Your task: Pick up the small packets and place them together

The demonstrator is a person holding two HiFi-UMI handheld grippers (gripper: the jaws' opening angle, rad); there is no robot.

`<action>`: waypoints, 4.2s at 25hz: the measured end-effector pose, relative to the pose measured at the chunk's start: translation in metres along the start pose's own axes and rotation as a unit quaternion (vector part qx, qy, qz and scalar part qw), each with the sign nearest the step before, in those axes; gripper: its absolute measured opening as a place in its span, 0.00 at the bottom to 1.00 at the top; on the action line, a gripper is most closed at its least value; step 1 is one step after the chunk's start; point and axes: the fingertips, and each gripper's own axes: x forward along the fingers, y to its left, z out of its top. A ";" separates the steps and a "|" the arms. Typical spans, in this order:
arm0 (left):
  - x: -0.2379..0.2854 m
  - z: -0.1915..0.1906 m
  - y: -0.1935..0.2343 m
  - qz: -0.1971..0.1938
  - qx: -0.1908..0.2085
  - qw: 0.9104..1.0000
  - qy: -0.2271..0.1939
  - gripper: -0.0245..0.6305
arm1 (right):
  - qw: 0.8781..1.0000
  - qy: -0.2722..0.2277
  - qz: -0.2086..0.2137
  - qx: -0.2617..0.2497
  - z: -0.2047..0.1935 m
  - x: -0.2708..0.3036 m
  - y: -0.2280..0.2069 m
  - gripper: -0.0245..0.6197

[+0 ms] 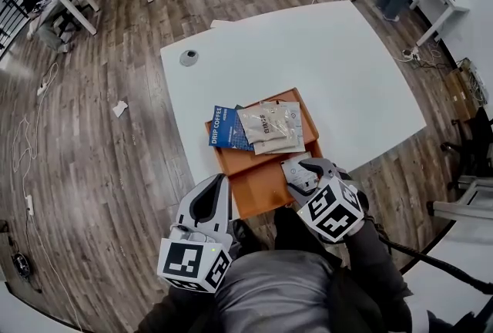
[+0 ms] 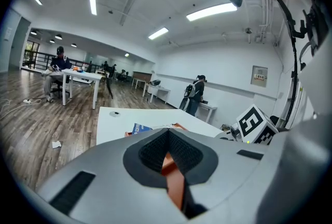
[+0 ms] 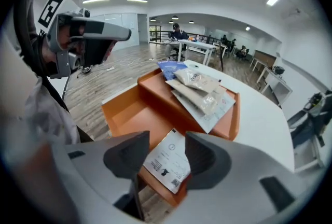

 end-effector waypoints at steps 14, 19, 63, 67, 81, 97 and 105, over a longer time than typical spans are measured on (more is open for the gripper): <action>0.028 0.000 0.028 0.024 -0.012 1.000 0.015 0.04 | 0.986 0.146 0.014 -0.083 -0.032 0.048 -0.012 0.42; 0.037 0.004 0.033 0.029 -0.014 0.999 0.014 0.04 | 0.975 0.194 0.041 -0.103 -0.040 0.050 -0.011 0.37; 0.025 0.016 0.046 0.025 -0.030 0.999 -0.015 0.04 | 0.970 0.199 0.061 -0.125 -0.035 0.052 -0.004 0.10; 0.019 0.013 0.046 0.025 -0.028 0.999 -0.016 0.04 | 0.977 0.170 0.060 -0.111 -0.027 0.047 0.003 0.06; -0.026 0.019 0.017 0.004 0.002 0.999 -0.040 0.04 | 0.994 0.031 0.053 -0.091 0.028 -0.003 0.051 0.06; -0.016 0.045 0.043 0.058 0.009 0.997 -0.059 0.04 | 0.992 -0.121 -0.022 -0.042 0.123 -0.030 -0.051 0.07; -0.005 0.039 0.067 0.102 -0.018 0.994 -0.045 0.04 | 0.995 -0.084 0.028 -0.037 0.129 0.015 -0.065 0.16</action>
